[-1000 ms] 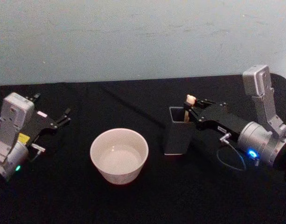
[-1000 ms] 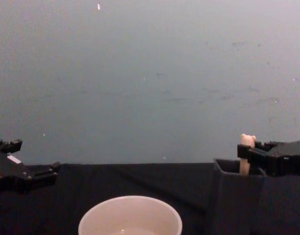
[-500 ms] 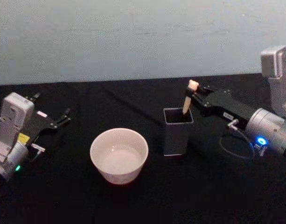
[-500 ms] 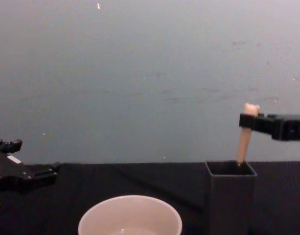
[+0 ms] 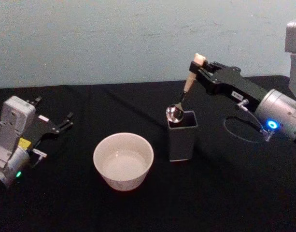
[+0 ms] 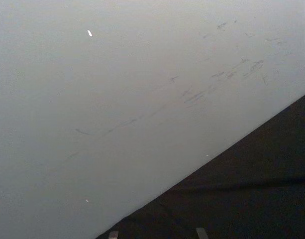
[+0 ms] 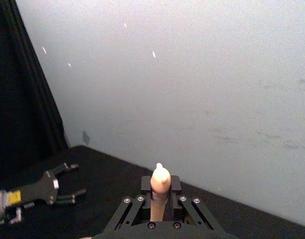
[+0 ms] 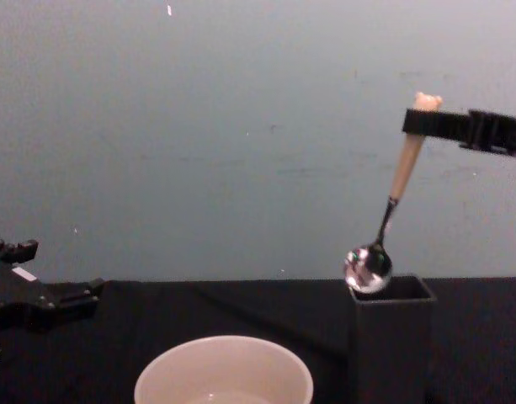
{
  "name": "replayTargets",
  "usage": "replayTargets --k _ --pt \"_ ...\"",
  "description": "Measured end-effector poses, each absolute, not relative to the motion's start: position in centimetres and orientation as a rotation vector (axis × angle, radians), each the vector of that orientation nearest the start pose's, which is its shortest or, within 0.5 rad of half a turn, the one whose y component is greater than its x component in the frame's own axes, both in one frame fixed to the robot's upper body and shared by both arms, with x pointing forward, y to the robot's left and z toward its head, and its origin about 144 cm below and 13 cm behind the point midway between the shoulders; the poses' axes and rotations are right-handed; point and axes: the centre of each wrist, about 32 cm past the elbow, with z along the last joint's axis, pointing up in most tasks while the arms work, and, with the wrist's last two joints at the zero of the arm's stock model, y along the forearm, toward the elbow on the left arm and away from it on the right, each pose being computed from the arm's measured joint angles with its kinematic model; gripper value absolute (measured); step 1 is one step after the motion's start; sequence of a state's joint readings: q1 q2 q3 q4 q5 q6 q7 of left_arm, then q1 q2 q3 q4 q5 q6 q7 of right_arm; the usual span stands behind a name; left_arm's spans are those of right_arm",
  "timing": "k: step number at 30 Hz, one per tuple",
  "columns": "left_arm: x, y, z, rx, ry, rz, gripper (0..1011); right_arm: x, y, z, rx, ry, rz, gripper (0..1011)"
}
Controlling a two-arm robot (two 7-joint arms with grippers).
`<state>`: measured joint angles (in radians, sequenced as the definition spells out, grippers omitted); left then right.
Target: Pick up the stirring spoon with one hand, stir inside the cup, then place it back in its original position.
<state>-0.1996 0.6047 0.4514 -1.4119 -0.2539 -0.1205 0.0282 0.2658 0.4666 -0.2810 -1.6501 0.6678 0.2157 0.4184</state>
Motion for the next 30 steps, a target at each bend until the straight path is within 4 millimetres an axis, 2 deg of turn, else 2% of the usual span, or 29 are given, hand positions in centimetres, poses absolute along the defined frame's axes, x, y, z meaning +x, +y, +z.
replayTargets --k 7,13,22,30 --pt "48.9 31.0 114.0 0.304 -0.285 1.248 1001 51.3 -25.5 125.3 0.139 0.107 -0.802 223" --pt "48.9 31.0 114.0 0.304 -0.285 1.248 1001 51.3 -24.0 125.1 0.130 0.117 -0.766 223" --pt "48.9 31.0 114.0 0.305 -0.285 1.248 1001 50.7 -21.3 123.0 0.051 0.110 -0.679 223" --pt "48.9 31.0 114.0 0.304 -0.285 1.248 1002 50.3 -20.1 121.1 -0.030 0.085 -0.615 223"
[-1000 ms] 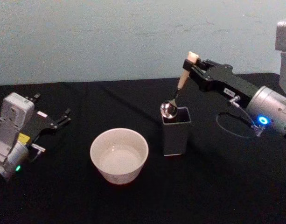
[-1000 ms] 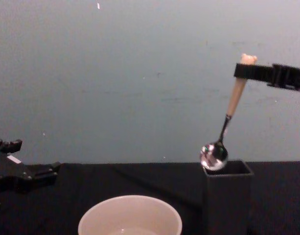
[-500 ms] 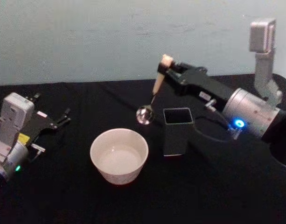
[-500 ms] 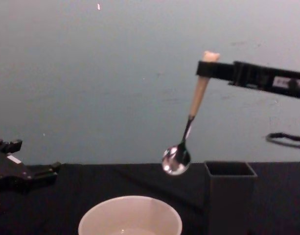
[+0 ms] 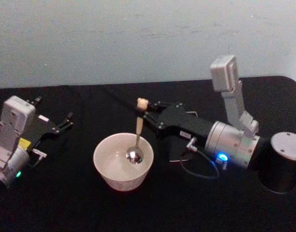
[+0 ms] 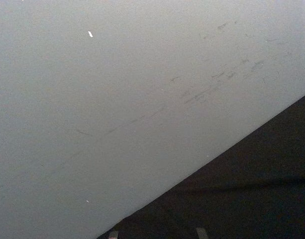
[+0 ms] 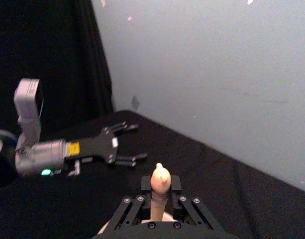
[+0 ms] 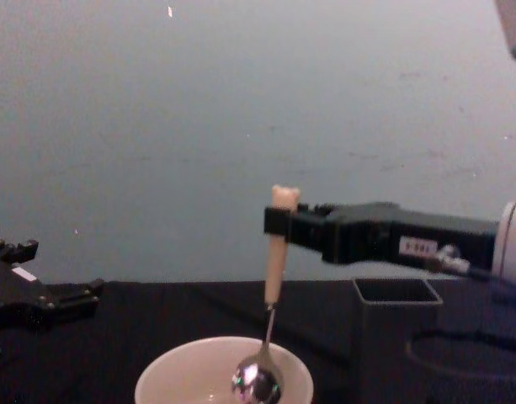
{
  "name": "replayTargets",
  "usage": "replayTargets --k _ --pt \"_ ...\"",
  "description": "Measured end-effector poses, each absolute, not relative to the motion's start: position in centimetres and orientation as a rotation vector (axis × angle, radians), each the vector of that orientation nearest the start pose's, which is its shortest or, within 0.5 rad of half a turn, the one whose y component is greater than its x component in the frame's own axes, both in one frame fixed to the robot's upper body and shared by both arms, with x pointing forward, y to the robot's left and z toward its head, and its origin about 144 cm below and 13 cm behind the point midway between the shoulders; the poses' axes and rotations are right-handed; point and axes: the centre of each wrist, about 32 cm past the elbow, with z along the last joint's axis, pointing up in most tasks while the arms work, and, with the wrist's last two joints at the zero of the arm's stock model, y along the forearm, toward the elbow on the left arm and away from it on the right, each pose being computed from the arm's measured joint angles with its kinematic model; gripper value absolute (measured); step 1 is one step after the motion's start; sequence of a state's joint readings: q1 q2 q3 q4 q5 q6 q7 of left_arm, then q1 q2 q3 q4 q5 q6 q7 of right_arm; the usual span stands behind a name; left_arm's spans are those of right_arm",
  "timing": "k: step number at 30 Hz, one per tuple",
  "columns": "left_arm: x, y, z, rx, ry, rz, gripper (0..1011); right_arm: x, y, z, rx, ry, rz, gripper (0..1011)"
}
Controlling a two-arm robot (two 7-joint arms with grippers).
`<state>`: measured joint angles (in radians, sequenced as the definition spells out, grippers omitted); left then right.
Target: Pick up the stirring spoon with one hand, stir inside the cup, then place it back in its original position.
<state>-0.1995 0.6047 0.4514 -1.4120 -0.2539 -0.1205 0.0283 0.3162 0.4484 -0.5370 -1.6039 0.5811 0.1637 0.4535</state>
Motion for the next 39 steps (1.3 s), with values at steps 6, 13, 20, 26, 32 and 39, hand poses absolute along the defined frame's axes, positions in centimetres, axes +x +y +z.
replayTargets --k 6,13,20,26,32,39 --pt "48.9 31.0 114.0 0.304 -0.285 1.248 1001 50.0 -19.4 120.1 -0.066 0.072 -0.567 224" --pt "48.9 31.0 114.0 0.305 -0.285 1.248 1001 49.8 -18.5 119.5 -0.087 0.064 -0.529 223" --pt "48.9 31.0 114.0 0.304 -0.285 1.248 1001 49.9 -17.1 118.8 -0.101 0.057 -0.503 224" --pt "48.9 31.0 114.0 0.305 -0.285 1.248 1001 50.7 -15.3 118.0 -0.102 0.037 -0.501 223" --pt "48.9 31.0 114.0 0.304 -0.285 1.248 1002 51.8 -14.0 117.6 -0.095 0.021 -0.534 224" --pt "48.9 31.0 114.0 0.304 -0.285 1.248 1001 53.3 -13.7 117.6 -0.087 0.028 -0.605 223"
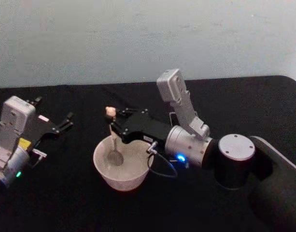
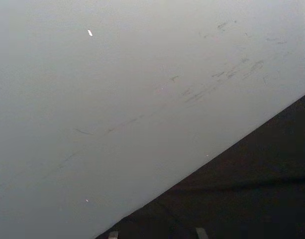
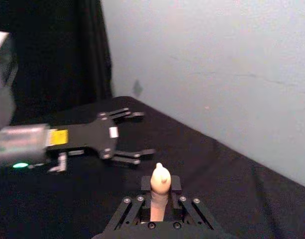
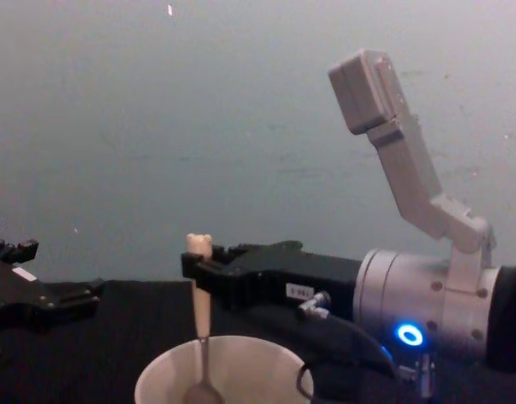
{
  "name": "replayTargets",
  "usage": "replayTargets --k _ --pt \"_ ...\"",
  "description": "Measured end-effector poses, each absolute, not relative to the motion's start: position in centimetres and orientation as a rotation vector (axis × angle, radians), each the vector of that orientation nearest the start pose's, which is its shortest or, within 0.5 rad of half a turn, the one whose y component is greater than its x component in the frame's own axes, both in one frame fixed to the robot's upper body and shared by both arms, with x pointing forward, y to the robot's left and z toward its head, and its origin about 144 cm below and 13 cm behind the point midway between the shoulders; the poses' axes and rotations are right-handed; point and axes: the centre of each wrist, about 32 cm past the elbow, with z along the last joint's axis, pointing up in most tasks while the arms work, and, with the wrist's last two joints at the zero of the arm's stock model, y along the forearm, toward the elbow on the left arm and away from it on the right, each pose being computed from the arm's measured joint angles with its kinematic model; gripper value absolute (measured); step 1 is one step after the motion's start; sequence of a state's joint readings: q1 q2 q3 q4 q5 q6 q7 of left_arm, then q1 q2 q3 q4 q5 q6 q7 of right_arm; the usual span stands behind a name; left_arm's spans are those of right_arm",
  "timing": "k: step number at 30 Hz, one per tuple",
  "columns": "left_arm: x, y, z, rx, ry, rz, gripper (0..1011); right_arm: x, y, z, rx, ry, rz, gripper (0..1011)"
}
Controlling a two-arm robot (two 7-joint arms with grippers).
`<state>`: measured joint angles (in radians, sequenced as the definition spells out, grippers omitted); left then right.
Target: Pick up the stirring spoon with one hand, stir inside the cup, then place it back in its original position.
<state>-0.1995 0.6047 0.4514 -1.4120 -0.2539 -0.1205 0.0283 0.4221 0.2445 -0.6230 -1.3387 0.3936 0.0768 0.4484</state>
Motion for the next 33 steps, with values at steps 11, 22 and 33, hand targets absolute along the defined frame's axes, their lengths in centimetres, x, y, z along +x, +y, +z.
replayTargets --k 11,22,33 --pt "48.9 31.0 114.0 0.304 -0.285 1.248 1001 54.0 -15.6 117.9 -0.100 0.032 -0.672 223" --pt "48.9 31.0 114.0 0.305 -0.285 1.248 1001 51.8 -18.5 119.0 -0.132 0.045 -0.656 223" --pt "48.9 31.0 114.0 0.305 -0.285 1.248 1002 50.3 -18.8 119.4 -0.140 0.092 -0.578 224"
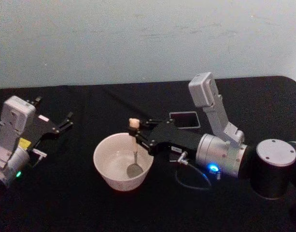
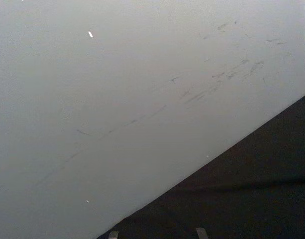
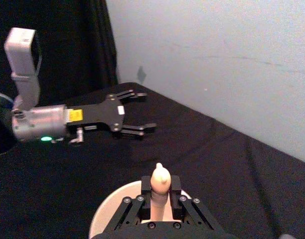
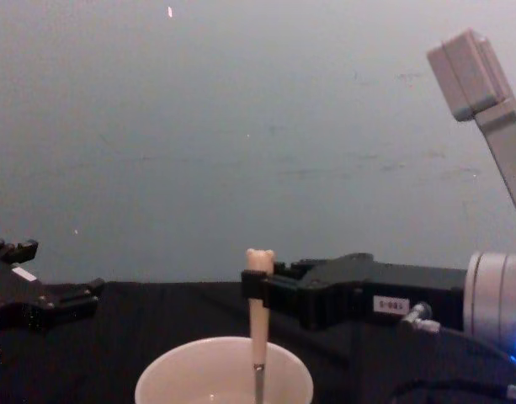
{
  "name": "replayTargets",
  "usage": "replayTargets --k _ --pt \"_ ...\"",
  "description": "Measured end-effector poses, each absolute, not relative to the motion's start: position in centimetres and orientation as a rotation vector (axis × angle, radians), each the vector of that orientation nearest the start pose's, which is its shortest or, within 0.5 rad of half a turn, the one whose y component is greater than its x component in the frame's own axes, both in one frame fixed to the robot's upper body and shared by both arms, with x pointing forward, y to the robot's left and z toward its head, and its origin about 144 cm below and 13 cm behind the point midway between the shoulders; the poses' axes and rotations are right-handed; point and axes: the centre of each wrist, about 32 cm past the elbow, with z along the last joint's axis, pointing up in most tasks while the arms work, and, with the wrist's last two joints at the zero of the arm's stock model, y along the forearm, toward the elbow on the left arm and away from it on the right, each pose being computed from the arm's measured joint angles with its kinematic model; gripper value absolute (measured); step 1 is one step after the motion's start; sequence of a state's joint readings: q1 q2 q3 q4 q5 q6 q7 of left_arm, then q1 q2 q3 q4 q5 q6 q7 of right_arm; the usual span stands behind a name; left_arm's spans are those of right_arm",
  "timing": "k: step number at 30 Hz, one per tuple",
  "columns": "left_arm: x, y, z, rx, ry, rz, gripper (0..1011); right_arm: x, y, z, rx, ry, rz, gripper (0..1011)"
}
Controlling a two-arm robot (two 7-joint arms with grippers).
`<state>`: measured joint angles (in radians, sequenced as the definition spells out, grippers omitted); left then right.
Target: Pick up the stirring spoon with one hand, stir inside the cup, then place it back in its original position.
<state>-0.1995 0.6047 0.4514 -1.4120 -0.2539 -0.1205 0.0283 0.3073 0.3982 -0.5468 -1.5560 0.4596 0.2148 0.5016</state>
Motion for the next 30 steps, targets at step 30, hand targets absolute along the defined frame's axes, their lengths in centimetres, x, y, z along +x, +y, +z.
replayTargets --k 30 --pt "48.9 31.0 114.0 0.304 -0.285 1.248 1001 53.6 -13.8 119.4 -0.117 0.089 -0.607 223"
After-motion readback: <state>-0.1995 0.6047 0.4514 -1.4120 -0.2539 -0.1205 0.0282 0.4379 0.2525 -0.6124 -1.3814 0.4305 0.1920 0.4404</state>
